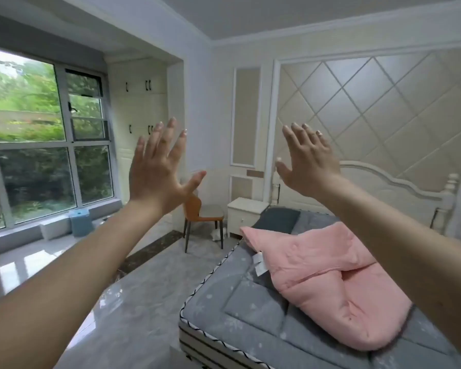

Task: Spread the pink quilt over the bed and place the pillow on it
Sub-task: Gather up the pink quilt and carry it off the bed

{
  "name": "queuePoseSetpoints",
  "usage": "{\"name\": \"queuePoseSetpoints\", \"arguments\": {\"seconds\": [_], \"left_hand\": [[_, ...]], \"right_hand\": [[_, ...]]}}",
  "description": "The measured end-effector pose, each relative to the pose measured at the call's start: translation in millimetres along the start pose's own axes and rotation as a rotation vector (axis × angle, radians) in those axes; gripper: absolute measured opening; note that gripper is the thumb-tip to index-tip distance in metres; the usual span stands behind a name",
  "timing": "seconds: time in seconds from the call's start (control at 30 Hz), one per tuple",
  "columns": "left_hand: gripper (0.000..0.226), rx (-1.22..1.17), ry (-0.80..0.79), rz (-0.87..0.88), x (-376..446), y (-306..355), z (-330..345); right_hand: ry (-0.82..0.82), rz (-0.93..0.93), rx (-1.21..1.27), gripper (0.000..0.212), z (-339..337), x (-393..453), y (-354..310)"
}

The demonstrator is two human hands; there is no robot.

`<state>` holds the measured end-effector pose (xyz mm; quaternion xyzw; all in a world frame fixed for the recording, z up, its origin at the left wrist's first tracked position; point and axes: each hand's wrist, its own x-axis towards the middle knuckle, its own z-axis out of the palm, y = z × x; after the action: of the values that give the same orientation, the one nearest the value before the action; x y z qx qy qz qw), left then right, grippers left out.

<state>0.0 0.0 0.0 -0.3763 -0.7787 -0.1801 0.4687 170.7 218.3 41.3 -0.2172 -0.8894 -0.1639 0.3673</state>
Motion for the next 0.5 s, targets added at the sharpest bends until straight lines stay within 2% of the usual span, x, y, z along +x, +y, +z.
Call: {"name": "queuePoseSetpoints", "arguments": {"seconds": [0.4,0.5], "left_hand": [[0.080,0.107,-0.124,-0.049,41,-108,168],[0.080,0.133,-0.186,-0.016,62,-134,209]], "right_hand": [[-0.023,-0.090,0.071,0.062,181,135,-61],[-0.094,-0.206,-0.046,0.064,235,178,-70]]}}
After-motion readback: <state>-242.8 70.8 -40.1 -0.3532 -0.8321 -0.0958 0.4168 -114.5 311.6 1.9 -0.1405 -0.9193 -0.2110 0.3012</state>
